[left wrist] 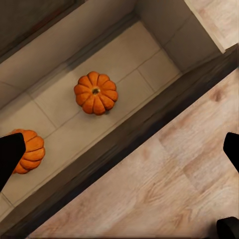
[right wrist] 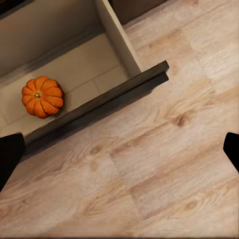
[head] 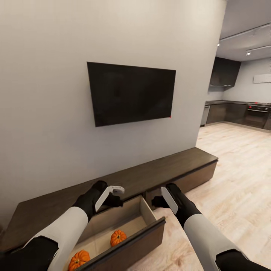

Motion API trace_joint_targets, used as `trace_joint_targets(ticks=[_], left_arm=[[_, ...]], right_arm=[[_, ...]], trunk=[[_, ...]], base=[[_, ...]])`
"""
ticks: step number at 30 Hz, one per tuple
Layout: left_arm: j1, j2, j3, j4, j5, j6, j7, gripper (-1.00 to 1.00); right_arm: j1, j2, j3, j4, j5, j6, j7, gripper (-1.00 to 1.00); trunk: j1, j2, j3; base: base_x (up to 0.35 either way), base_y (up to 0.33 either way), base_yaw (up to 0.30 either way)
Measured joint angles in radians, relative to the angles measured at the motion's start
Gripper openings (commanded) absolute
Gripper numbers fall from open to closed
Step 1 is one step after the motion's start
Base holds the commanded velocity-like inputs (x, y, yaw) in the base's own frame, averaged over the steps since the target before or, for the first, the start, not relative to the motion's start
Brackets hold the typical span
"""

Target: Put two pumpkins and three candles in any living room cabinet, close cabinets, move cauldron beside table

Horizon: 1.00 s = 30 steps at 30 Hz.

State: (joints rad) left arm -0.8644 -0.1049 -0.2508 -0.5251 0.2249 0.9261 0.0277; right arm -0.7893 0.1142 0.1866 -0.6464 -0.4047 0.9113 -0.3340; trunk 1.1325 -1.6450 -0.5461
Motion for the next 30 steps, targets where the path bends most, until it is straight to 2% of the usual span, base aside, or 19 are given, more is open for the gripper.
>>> trace_joint_targets(ticks=[10,30], left_arm=[[0.000,0.000,0.000,0.000,-0.001,0.000,0.003,1.00],[0.000,0.000,-0.001,-0.001,-0.005,0.000,0.003,1.00]], right_arm=[[0.000,0.002,0.001,0.000,0.001,-0.002,0.000,1.00],[0.000,0.004,0.003,0.001,0.008,-0.001,0.000,1.00]], trunk=[[0.000,0.000,0.000],[0.000,0.000,0.000]], base=[[-0.117,-0.039,0.036],[-0.179,-0.227,0.275]])
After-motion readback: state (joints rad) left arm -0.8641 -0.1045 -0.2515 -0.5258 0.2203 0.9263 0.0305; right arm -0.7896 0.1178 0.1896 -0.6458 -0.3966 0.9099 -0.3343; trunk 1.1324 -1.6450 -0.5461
